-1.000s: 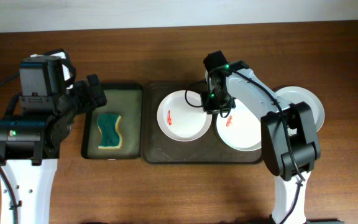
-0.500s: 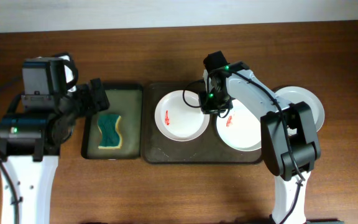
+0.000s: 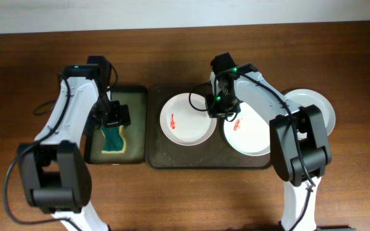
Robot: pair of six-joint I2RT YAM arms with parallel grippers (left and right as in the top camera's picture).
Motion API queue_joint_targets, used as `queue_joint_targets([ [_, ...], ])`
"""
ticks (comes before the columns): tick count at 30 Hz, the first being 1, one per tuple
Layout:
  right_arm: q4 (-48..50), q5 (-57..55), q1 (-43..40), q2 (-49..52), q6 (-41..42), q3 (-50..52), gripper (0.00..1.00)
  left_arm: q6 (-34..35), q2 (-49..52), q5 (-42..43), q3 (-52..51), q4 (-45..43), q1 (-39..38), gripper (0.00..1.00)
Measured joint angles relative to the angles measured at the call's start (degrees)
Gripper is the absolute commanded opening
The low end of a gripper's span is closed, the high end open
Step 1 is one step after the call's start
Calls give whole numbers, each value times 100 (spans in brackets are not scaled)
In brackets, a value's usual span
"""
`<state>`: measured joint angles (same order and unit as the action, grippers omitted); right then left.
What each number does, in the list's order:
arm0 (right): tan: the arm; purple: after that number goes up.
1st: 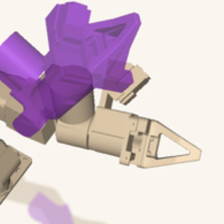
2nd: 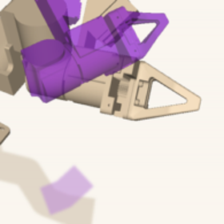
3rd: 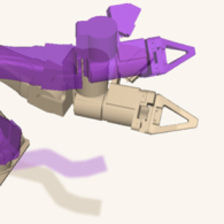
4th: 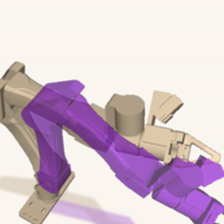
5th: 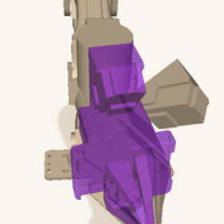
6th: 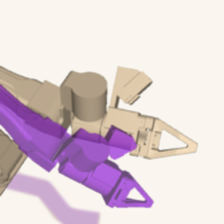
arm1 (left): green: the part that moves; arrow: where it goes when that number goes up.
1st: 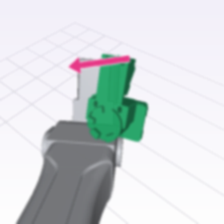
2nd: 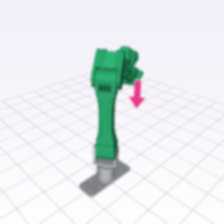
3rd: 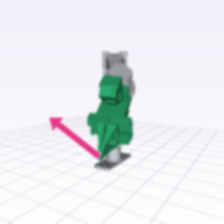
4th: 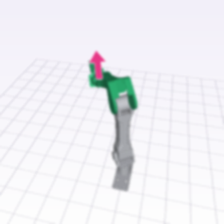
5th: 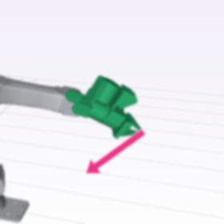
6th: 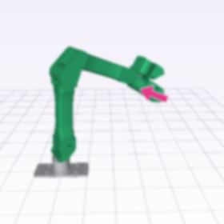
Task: Clean dirty plates on tray and stack at the side
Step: 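Grasp the sponge again with the left gripper and lift it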
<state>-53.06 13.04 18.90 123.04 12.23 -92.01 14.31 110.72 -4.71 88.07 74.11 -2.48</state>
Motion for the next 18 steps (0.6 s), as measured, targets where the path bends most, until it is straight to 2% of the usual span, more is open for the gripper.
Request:
queue_joint_targets([
  [3,0,0,0,0,0,0,24,-2,387,-24,-4,-44,-2,96],
  [6,0,2,-2,0,0,2,24,-13,546,-26,-101,-321,-2,87],
  [9,0,13,-2,0,0,0,24,-22,555,-28,-350,-737,-2,84],
  [12,-2,13,-2,0,0,2,24,-26,566,-26,-695,-1001,-2,67],
  [15,0,13,-2,0,0,2,24,-44,568,-20,-885,-1165,-2,14],
  [16,0,13,-2,0,0,2,24,-44,568,-24,-890,-1189,-2,0],
  [17,-2,13,-2,0,2,2,24,-42,568,-24,-890,-1191,-2,0],
  [18,-2,13,-2,0,-2,2,24,-46,568,-28,-890,-1198,-2,8],
])
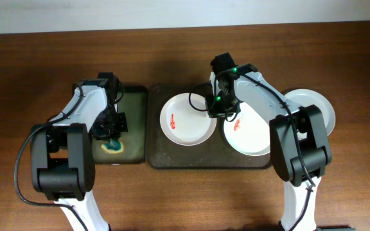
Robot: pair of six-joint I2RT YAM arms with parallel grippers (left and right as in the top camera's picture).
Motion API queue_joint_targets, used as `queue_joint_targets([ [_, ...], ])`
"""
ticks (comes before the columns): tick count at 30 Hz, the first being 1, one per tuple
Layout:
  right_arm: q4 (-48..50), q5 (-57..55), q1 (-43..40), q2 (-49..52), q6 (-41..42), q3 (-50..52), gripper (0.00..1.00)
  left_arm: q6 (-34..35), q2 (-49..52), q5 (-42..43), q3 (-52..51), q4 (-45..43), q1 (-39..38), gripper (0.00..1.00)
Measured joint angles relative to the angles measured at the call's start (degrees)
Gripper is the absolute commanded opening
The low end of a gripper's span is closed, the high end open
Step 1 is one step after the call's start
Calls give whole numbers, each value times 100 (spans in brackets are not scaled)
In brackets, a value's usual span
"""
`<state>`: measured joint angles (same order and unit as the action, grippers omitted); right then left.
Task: Clean dirty plates on tray and stack at the side
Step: 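Grasp the sponge again with the left gripper and lift it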
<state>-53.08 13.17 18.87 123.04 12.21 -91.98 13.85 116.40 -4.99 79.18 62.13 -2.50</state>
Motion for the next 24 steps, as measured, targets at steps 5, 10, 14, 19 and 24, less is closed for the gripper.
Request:
queue_joint_targets([
  [5,-31,0,2,0,2,2,25,-15,0,4,0,-151,0,66],
  [10,-17,0,0,0,9,4,29,-2,0,0,-2,-645,2,0],
  [14,-15,0,0,0,4,4,30,-22,0,-42,-2,-811,2,91],
  [19,-15,0,0,0,2,7,31,-17,0,-35,0,-1156,2,5],
  [24,-15,0,0,0,-9,9,44,-59,0,24,4,-1204,2,84],
])
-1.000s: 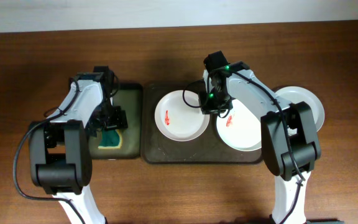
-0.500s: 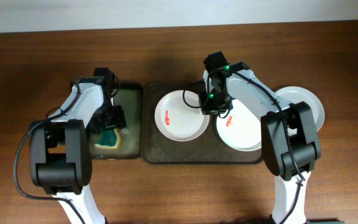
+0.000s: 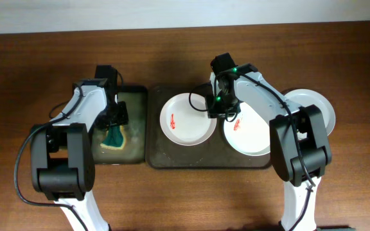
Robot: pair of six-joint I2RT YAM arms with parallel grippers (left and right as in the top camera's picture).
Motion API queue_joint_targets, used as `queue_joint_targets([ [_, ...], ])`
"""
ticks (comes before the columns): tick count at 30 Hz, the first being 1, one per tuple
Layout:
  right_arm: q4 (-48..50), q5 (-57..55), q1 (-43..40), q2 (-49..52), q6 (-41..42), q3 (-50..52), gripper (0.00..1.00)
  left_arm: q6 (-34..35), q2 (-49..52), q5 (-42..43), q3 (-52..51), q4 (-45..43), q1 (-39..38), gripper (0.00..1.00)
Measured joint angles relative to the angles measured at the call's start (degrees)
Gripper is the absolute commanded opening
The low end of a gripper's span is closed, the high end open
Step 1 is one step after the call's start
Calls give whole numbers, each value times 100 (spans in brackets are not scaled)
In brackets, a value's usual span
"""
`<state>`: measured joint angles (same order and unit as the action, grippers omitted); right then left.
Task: Clean dirty plates on tray and stack at the side
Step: 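Grasp the sponge again with the left gripper and lift it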
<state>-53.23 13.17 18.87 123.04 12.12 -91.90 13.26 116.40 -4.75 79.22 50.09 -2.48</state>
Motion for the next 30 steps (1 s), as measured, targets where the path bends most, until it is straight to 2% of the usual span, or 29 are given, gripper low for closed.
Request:
queue_joint_targets([
  [2,0,0,0,0,13,0,44,9,0,168,90,439,2,67],
  [3,2,0,0,0,11,0,44,7,17,205,168,669,2,52],
  [4,-2,0,0,0,11,0,44,20,26,240,289,857,2,47],
  [5,-2,0,-2,0,13,0,44,20,31,251,466,1040,2,64],
  [6,0,2,-2,0,11,4,44,22,28,269,671,1156,4,66],
  [14,-4,0,-2,0,13,9,44,20,28,127,798,1491,0,66],
  [15,-2,2,-2,0,15,9,44,20,28,111,763,1460,0,64],
  [16,-4,2,-2,0,11,9,44,20,28,109,699,1432,-2,57],
  [20,-4,0,-2,0,11,9,44,22,28,92,444,1443,-2,63],
  [21,-4,0,-2,0,11,9,44,20,28,92,444,1510,-2,60],
  [22,-4,2,-2,0,11,9,44,20,28,92,439,1661,0,53],
  [23,-4,0,-2,0,11,9,44,20,28,94,435,1725,-2,54],
  [24,-4,0,-2,0,11,9,44,2,28,125,435,1779,-2,61],
  [25,-4,0,-2,0,9,9,44,15,28,201,433,1858,0,73],
  [26,-4,0,-2,0,11,9,44,33,28,245,433,1886,-2,73],
  [30,-4,2,-2,0,11,9,44,0,28,291,420,1578,-2,65],
])
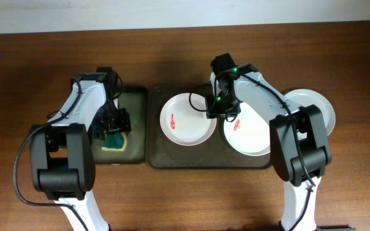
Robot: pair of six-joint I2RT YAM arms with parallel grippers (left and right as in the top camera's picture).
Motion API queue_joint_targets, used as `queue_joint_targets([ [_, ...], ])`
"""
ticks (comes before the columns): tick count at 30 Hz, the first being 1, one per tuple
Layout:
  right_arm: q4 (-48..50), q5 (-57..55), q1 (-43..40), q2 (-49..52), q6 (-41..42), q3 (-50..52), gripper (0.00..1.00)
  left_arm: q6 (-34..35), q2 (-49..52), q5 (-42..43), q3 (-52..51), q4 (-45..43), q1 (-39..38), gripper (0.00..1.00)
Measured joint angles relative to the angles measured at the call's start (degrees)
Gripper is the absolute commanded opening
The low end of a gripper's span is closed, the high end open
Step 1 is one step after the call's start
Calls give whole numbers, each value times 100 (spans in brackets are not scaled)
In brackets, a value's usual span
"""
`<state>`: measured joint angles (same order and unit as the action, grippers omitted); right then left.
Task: Clean dirty plates on tray and stack at the side
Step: 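Grasp the sponge again with the left gripper and lift it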
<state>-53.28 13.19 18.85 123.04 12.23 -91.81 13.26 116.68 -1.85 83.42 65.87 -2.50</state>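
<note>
Two white plates with red smears lie on the dark big tray (172,157): the left plate (184,122) and the right plate (252,136). My right gripper (213,110) sits at the left plate's right rim and looks shut on it. A teal and yellow sponge (114,142) lies in the small dark tray (137,102) on the left. My left gripper (115,126) stands right over the sponge's far edge, its fingers closed on the sponge.
A clean white plate (317,106) rests on the wooden table right of the big tray, partly behind the right arm. The two trays stand side by side, touching. Both arms' bases are at the front edge.
My left gripper has moved slightly toward the front of the small tray, and the sponge now shows flatter and wider beneath it. The right arm and both plates are unchanged.
My left gripper was on the sponge in the small tray throughout, while the arm's elbow swung in from the left. The sponge sat nearer the front, then farther back, and now lies flat mid-tray. My right gripper stayed at the left plate's rim.
</note>
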Motion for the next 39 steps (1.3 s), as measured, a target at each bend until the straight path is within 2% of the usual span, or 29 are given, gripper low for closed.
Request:
queue_joint_targets([
  [5,0,-2,0,0,0,0,44,-4,0,-2,-2,-227,0,52],
  [10,0,-2,0,0,2,0,44,0,0,-4,-103,-232,2,56],
  [12,0,-2,0,0,-2,0,45,0,0,-4,-216,-256,2,54],
  [13,2,-2,0,0,-2,0,44,0,0,-4,-260,-273,2,42],
  [14,0,-2,0,0,0,0,44,0,0,-4,-275,-282,2,4],
  [15,0,0,0,0,-2,0,45,7,0,-7,-282,-302,2,0],
  [20,-11,-2,0,0,2,0,45,2,-76,-4,-284,-343,2,0],
  [22,-22,0,0,0,0,0,55,2,-468,0,-238,-472,2,0],
  [23,-20,-2,0,0,-13,0,64,2,-721,4,-238,-627,0,0],
  [25,-28,-2,0,0,-20,0,78,2,-1650,0,-208,-1034,-11,0],
  [26,-35,2,0,0,7,0,81,2,-2221,-2,-166,-1226,-13,0],
  [28,-50,-2,0,0,-9,0,81,2,-3147,-26,-9,-1547,-28,0],
  [32,-173,-24,-68,0,-2,-63,87,2,-3600,-149,2,-1770,-39,0],
  [35,-1106,63,-367,15,-157,-922,87,0,-3501,-162,-4,-1770,-37,0],
  [37,-1856,262,-588,9,-621,-1810,87,2,-3407,-162,-4,-1755,-37,0],
  [38,-2103,315,-629,11,-793,-2074,85,0,-3351,-162,-4,-1725,-37,0],
  [39,-2358,393,-669,-11,-885,-2420,76,0,-3252,-162,-4,-1635,-37,0],
])
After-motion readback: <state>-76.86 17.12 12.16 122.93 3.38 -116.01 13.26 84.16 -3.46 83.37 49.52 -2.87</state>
